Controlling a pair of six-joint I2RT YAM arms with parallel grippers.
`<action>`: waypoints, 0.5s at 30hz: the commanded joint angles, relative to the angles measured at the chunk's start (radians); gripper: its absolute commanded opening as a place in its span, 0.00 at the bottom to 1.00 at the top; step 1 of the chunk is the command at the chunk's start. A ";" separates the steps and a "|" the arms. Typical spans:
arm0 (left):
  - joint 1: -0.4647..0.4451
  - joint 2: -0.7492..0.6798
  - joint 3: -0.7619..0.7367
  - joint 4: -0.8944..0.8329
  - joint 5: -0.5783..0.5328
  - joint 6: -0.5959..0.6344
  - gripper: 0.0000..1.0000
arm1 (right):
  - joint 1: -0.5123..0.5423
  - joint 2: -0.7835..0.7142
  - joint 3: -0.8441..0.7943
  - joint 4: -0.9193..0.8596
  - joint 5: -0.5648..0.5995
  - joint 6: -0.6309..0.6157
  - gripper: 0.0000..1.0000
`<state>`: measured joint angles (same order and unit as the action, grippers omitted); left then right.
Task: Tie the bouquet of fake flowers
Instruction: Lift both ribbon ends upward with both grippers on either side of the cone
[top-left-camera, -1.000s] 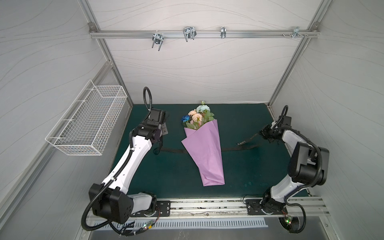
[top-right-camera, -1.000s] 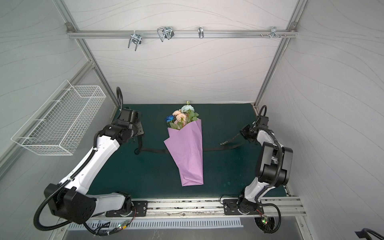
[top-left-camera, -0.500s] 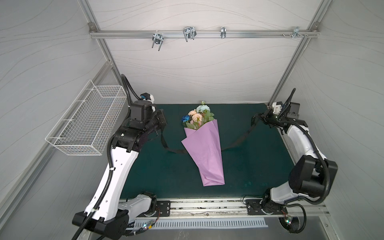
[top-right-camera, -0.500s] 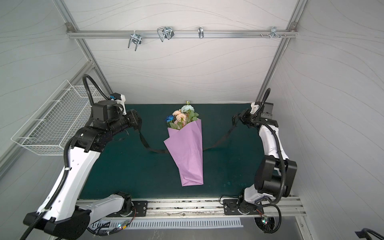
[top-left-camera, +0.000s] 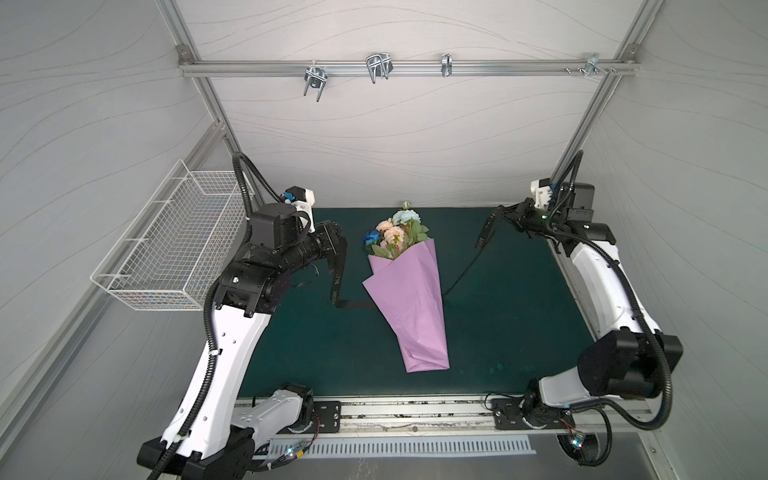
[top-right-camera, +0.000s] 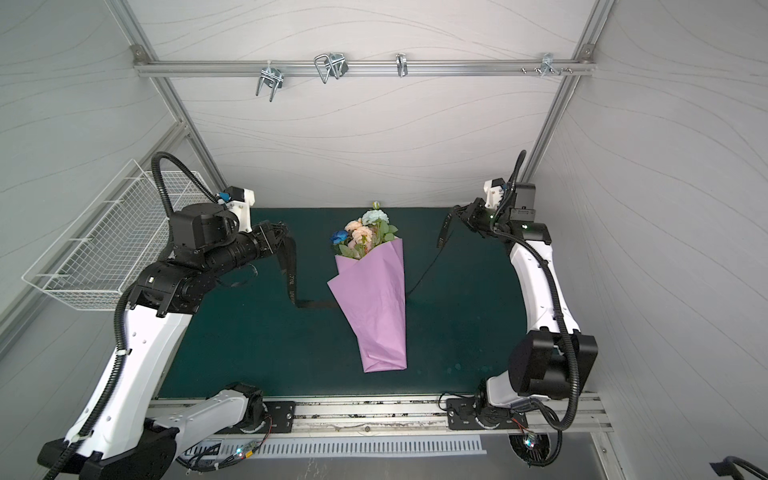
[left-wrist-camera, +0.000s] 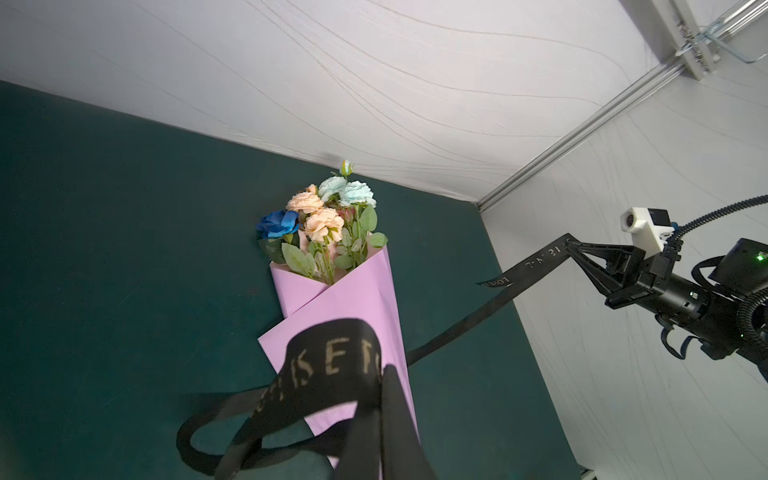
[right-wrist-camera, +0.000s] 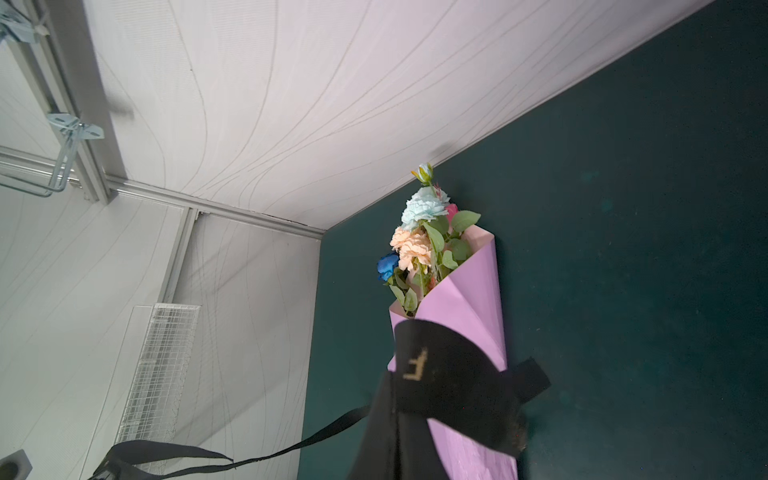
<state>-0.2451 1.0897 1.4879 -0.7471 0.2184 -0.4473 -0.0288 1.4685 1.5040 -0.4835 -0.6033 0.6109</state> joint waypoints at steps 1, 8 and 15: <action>-0.004 0.010 0.000 0.080 0.059 -0.026 0.00 | 0.007 -0.022 0.080 -0.064 0.017 -0.025 0.00; -0.004 0.022 -0.004 0.107 0.087 -0.046 0.00 | 0.012 0.024 0.246 -0.170 0.044 -0.070 0.00; -0.004 0.032 -0.004 0.123 0.089 -0.058 0.00 | 0.029 0.010 0.254 -0.185 0.060 -0.073 0.00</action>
<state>-0.2451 1.1137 1.4780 -0.6815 0.2871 -0.4923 -0.0143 1.4746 1.7535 -0.6254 -0.5564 0.5552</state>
